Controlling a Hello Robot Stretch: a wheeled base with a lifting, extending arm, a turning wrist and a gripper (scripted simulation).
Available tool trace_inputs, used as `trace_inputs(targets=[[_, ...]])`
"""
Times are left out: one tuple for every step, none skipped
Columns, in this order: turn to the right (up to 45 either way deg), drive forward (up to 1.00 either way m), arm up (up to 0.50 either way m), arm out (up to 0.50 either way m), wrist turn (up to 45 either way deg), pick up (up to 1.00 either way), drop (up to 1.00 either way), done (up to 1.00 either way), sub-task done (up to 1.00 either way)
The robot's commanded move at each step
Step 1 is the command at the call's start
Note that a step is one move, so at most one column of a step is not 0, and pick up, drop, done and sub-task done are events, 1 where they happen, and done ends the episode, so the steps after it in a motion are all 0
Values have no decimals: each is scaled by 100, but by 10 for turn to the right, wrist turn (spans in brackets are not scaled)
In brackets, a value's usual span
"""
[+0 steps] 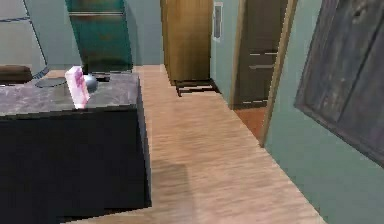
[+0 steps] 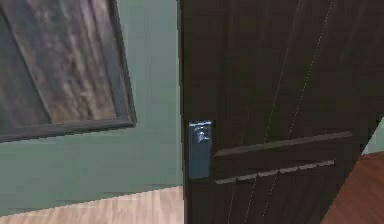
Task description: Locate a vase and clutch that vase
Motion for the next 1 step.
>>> trace_inputs(targets=[[-150,0,0,0,0,0,0,0,0]])
